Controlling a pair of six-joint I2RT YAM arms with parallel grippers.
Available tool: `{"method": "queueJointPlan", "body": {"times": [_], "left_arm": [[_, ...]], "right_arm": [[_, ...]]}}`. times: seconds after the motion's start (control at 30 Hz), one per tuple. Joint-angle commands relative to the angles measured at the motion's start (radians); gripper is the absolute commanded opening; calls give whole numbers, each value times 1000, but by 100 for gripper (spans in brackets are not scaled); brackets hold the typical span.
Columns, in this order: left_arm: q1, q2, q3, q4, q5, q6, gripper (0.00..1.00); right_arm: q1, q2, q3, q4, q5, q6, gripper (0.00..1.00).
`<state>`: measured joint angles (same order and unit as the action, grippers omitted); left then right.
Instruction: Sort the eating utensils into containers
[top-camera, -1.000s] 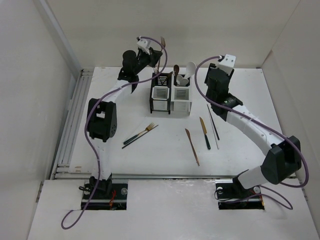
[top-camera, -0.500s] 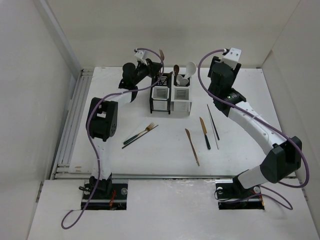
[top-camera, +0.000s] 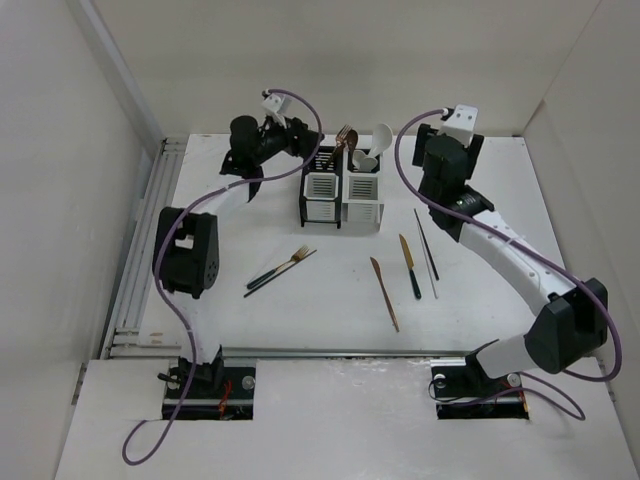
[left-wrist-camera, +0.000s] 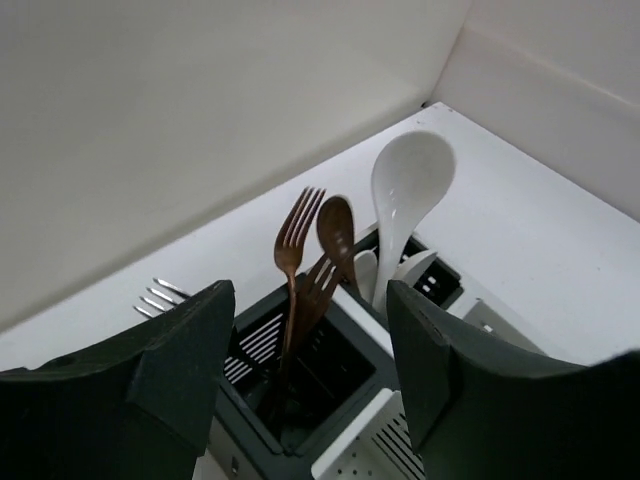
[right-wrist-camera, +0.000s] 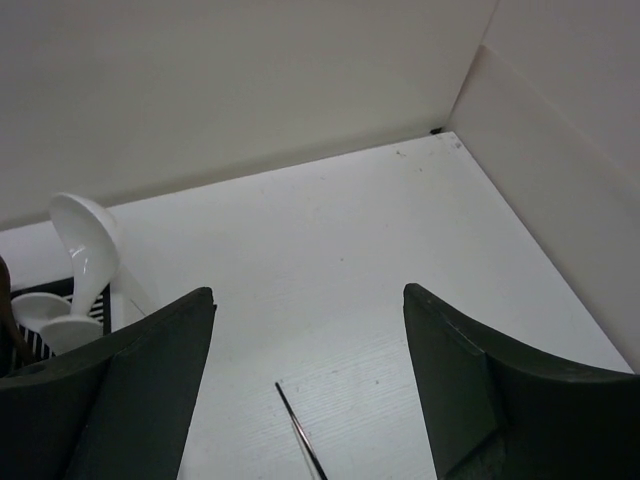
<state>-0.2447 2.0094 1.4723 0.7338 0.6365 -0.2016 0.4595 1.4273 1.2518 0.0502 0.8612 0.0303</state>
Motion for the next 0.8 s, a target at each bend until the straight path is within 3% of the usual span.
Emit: {"method": "queueJointPlan", "body": {"times": [0.0,0.13,0.2,0.23,0.27,0.33,0.43,0.57,0.67,0.77], "left_arm": [[10,-220,27,-129,74,181,59],[35,-359,-59,-543,95,466,42],[64,-411,-99,-826,150,636,41],[64,-411,-99,-940,178,870,41],[64,-411,-109,-1160,192,975,42],[64,-396,-118,-1327,171,1124,42],[64,-351,-130,-1451,77,1150,30],[64,-374,-233,-1441,13,1193,33],[6,-374,-322,-1378,-141,1138,34],[-5,-365,-351,-1378,-170,1113,33]], "right_arm": [[17,-34,-23,8,-68,-13,81],[28,-24,-72,8,-143,-3,86],[28,-24,-91,8,-209,11,86],[28,-24,-104,8,-230,23,86],[28,-13,-104,8,-273,23,86],[28,-2,-114,8,-313,23,86],[38,-2,-123,8,-360,23,86],[59,-43,-161,8,-370,23,86],[70,-89,-213,8,-361,23,86],[80,-123,-271,8,-361,33,86]]}}
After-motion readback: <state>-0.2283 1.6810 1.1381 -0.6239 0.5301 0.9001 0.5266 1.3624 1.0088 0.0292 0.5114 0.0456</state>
